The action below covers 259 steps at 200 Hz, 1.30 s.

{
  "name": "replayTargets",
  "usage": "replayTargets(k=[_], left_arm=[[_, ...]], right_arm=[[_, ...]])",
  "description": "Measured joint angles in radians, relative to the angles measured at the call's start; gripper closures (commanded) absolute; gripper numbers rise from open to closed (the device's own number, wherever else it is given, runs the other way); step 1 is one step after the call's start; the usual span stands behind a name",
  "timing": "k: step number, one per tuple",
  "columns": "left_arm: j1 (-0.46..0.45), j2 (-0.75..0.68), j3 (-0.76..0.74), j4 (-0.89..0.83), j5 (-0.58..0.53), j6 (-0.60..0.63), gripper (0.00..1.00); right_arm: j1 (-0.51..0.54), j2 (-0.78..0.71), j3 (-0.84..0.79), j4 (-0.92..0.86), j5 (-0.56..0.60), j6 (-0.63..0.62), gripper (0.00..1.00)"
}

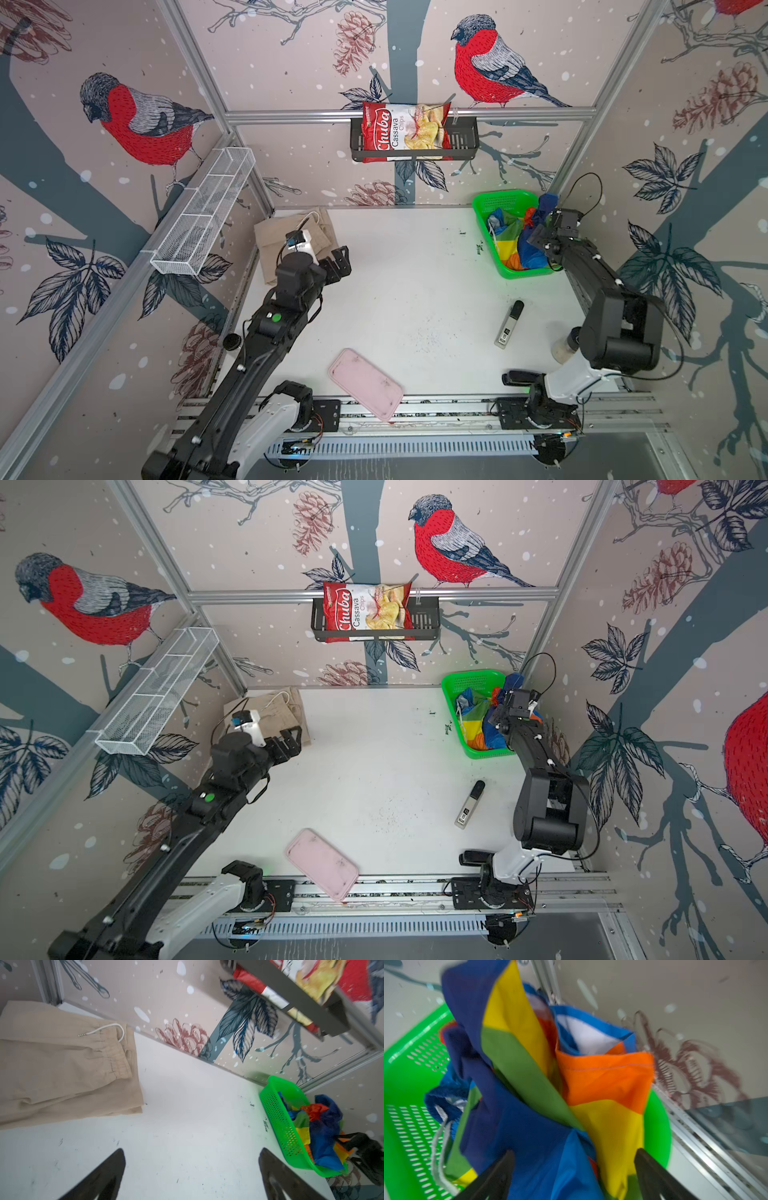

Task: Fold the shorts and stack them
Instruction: 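Release the bundle with the left gripper while the right reaches into the basket, then grasp the rainbow shorts in the green basket with the right gripper and lift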

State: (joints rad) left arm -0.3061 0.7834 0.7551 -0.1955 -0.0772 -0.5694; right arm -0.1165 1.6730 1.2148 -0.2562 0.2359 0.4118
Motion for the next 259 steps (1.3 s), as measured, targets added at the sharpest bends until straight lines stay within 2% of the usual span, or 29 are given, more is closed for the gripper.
replayTargets(k=[13, 20, 26, 35, 47, 79, 100, 131, 157, 167, 173, 188, 193, 214, 259], left_arm=[[0.000, -0.076, -0.055, 0.025, 0.007, -0.019, 0.02], [0.000, -0.102, -0.073, 0.034, 0.006, -0.037, 0.02], [0.000, -0.121, -0.085, 0.038, 0.006, -0.042, 0.02], [0.000, -0.140, -0.097, 0.050, 0.006, -0.050, 0.02], [0.000, -0.144, -0.102, 0.066, 0.007, -0.051, 0.03], [0.000, -0.103, -0.110, 0.082, 0.018, -0.061, 0.03], [0.000, -0.068, -0.121, 0.079, 0.019, -0.081, 0.02], [0.004, -0.018, -0.123, 0.085, 0.029, -0.092, 0.02], [0.007, 0.018, -0.117, 0.085, 0.058, -0.107, 0.03], [0.008, 0.028, -0.113, 0.086, 0.076, -0.108, 0.03], [0.009, 0.032, -0.111, 0.086, 0.078, -0.111, 0.03], [0.010, 0.033, -0.109, 0.086, 0.100, -0.111, 0.03], [0.010, 0.032, -0.109, 0.085, 0.101, -0.111, 0.03], [0.010, 0.018, -0.110, 0.085, 0.103, -0.111, 0.03], [0.011, 0.016, -0.124, 0.085, 0.102, -0.111, 0.03]], right_arm=[[0.005, 0.029, 0.000, 0.022, -0.031, -0.021, 0.24], [0.008, 0.040, 0.002, 0.030, -0.050, -0.024, 0.33], [0.012, 0.048, 0.006, 0.032, -0.063, -0.029, 0.49], [0.018, 0.057, 0.019, 0.032, -0.089, -0.047, 0.79], [0.021, 0.060, 0.047, 0.029, -0.122, -0.046, 0.99], [0.040, 0.016, 0.174, -0.019, -0.136, -0.046, 1.00], [0.100, -0.055, 0.295, -0.043, -0.112, -0.048, 1.00], [0.282, -0.181, 0.430, -0.026, 0.033, -0.085, 1.00], [0.449, -0.222, 0.548, 0.010, 0.170, -0.163, 1.00], [0.478, -0.218, 0.591, 0.018, 0.210, -0.182, 0.90], [0.484, -0.212, 0.609, 0.019, 0.240, -0.193, 0.78], [0.482, -0.192, 0.612, 0.016, 0.313, -0.204, 0.37], [0.478, -0.184, 0.601, 0.011, 0.335, -0.204, 0.27], [0.433, -0.152, 0.520, -0.055, 0.348, -0.202, 0.01], [0.263, -0.138, 0.247, -0.093, 0.283, -0.116, 0.00]])
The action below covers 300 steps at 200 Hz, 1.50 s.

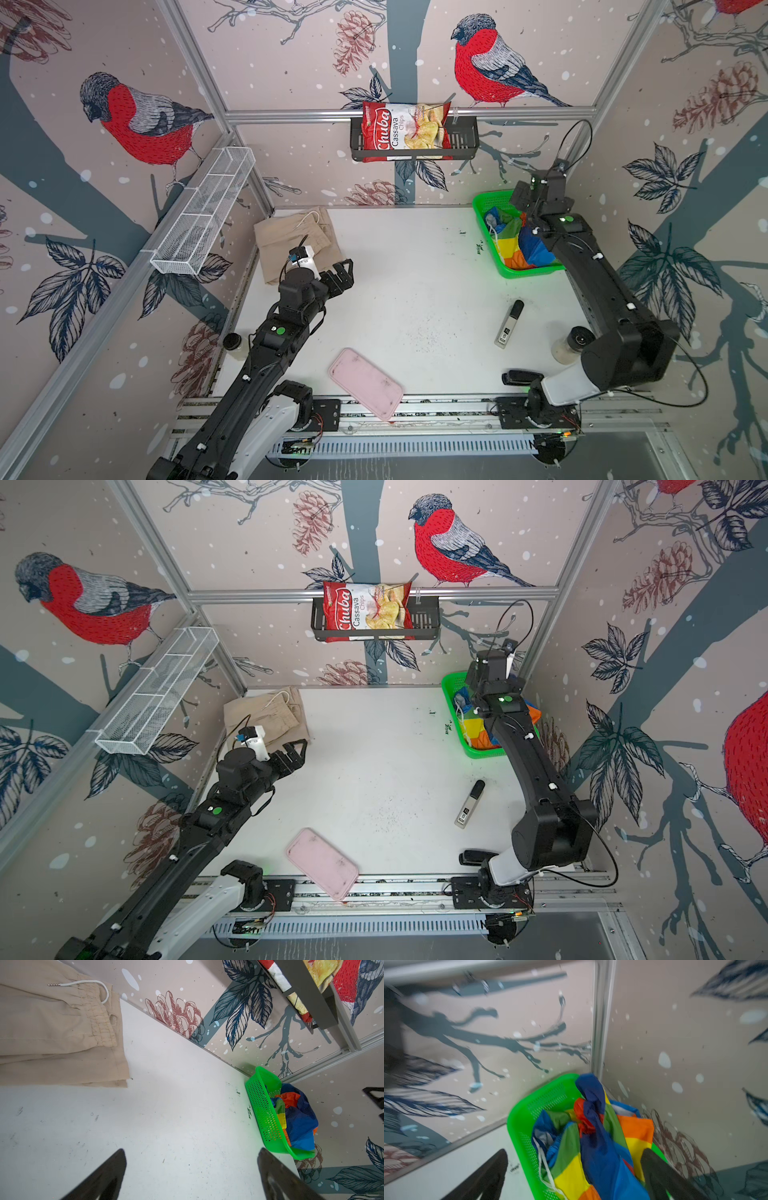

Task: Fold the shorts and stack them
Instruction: 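Grasp the rainbow shorts in the green basket with the right gripper and lift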

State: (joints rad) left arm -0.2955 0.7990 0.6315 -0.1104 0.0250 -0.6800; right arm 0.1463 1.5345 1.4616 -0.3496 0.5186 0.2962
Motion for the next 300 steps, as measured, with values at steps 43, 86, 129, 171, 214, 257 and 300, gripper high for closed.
replayTargets(k=[43, 86, 129, 171, 214, 257, 300], left_arm=[[0.003, 0.035, -0.002, -0.001, 0.000, -0.001, 0.04], [0.003, 0.054, -0.003, -0.007, 0.006, -0.001, 0.04], [0.003, 0.058, -0.003, -0.007, 0.010, -0.001, 0.05], [0.003, 0.080, 0.011, -0.008, 0.031, -0.003, 0.05], [0.003, 0.090, 0.020, -0.006, 0.046, -0.022, 0.05], [0.003, 0.078, 0.020, -0.010, 0.051, -0.023, 0.06], [0.003, 0.042, 0.036, -0.035, 0.030, -0.025, 0.03]], right_arm=[[-0.100, 0.095, -0.161, 0.004, -0.061, 0.066, 0.00], [-0.149, 0.211, -0.228, 0.023, -0.097, 0.098, 0.20], [-0.166, 0.199, -0.207, 0.057, -0.142, 0.098, 1.00], [-0.016, -0.031, -0.082, 0.083, -0.035, 0.065, 1.00], [0.288, -0.244, 0.040, 0.290, 0.173, -0.146, 1.00], [0.381, -0.323, 0.061, 0.423, 0.288, -0.256, 0.57], [0.288, -0.284, -0.082, 0.315, 0.288, -0.238, 0.01]])
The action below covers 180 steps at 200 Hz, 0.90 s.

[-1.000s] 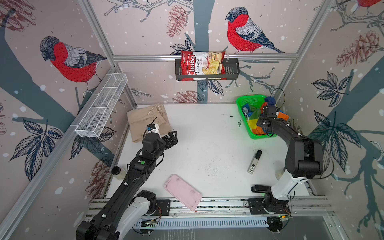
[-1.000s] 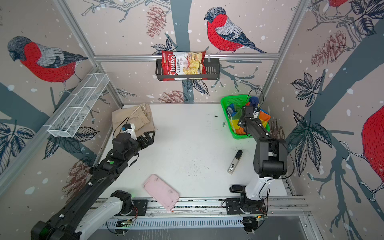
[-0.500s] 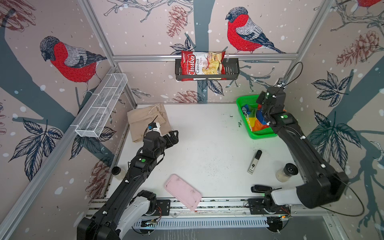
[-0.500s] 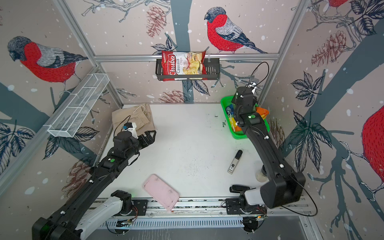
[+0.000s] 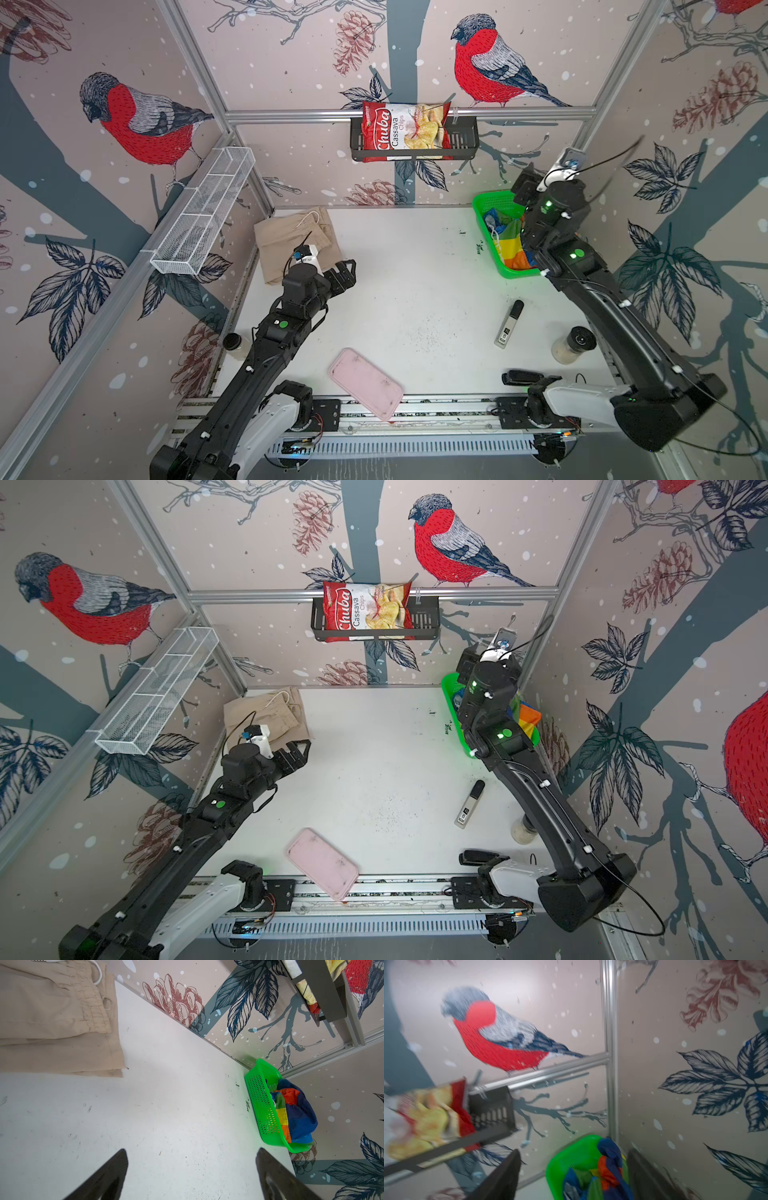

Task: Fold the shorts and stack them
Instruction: 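Grasp the rainbow shorts in the green basket with the right gripper and lift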

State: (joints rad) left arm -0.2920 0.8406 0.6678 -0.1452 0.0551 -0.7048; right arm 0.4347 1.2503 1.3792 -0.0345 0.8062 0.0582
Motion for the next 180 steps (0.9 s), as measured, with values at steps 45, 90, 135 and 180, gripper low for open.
replayTargets(k=[45, 90, 135, 180], left_arm=[[0.000, -0.035, 0.011, -0.035, -0.046, 0.006, 0.02], [0.001, -0.021, 0.071, -0.050, -0.057, 0.007, 0.03], [0.001, -0.027, 0.068, -0.050, -0.055, 0.006, 0.03], [0.001, -0.017, 0.059, -0.052, -0.055, 0.005, 0.03]], right_arm=[[-0.241, 0.074, -0.140, -0.114, -0.159, 0.163, 0.01], [-0.397, 0.225, -0.258, -0.172, -0.276, 0.264, 0.00], [-0.513, 0.436, -0.297, -0.142, -0.372, 0.290, 0.40], [-0.581, 0.505, -0.286, -0.079, -0.487, 0.310, 1.00]])
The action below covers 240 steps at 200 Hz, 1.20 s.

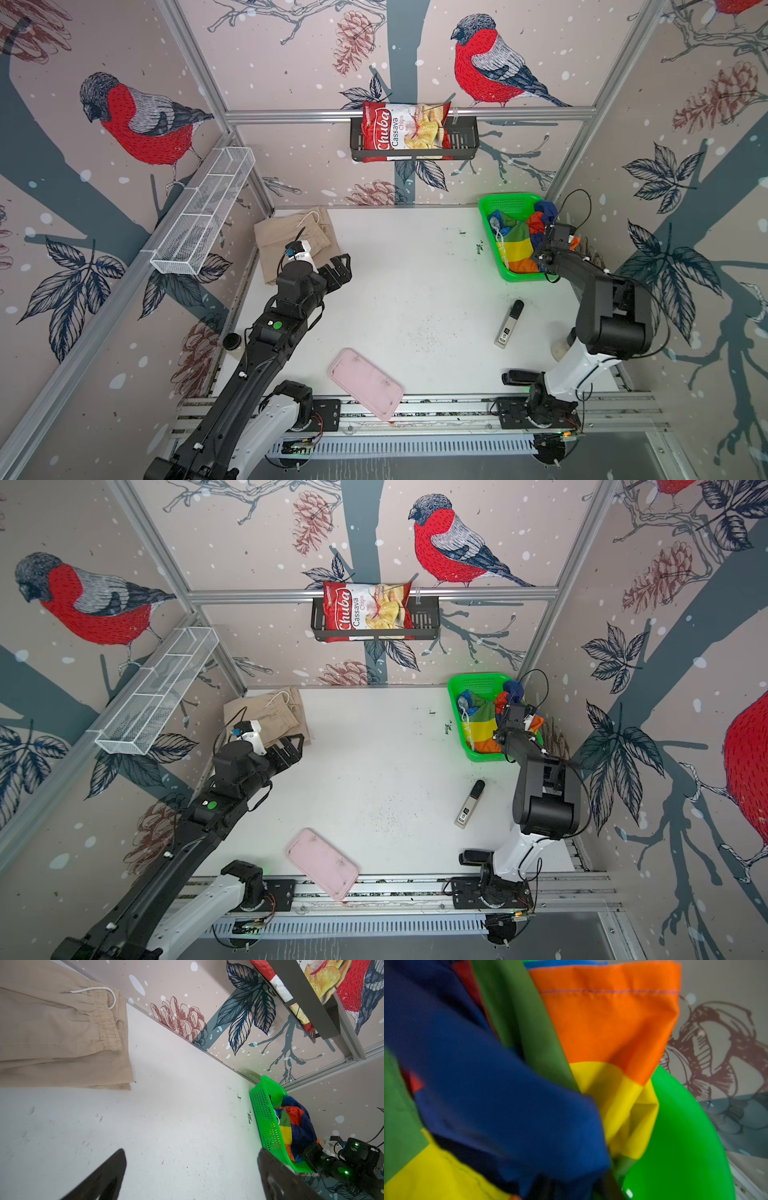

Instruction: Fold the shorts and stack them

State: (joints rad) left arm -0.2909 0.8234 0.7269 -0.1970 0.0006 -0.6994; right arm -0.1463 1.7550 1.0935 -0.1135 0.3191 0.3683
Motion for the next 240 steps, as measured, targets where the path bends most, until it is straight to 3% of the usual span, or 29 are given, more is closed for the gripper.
replayTargets(k=[35, 137, 182, 240], left_arm=[[0.000, 0.042, 0.024, -0.004, 0.007, 0.001, 0.03], [0.000, 0.272, 0.184, 0.089, 0.148, -0.007, 0.03], [-0.003, 0.318, 0.196, 0.119, 0.192, -0.026, 0.03], [-0.006, 0.328, 0.224, 0.124, 0.208, -0.026, 0.03]], right_arm=[[0.064, -0.124, 0.011, -0.041, 0.000, 0.003, 1.00], [0.449, -0.520, 0.285, -0.072, 0.283, -0.094, 1.00], [0.726, -0.509, 0.448, -0.063, 0.370, -0.200, 1.00], [1.067, -0.312, 0.708, -0.055, 0.398, -0.364, 1.00]])
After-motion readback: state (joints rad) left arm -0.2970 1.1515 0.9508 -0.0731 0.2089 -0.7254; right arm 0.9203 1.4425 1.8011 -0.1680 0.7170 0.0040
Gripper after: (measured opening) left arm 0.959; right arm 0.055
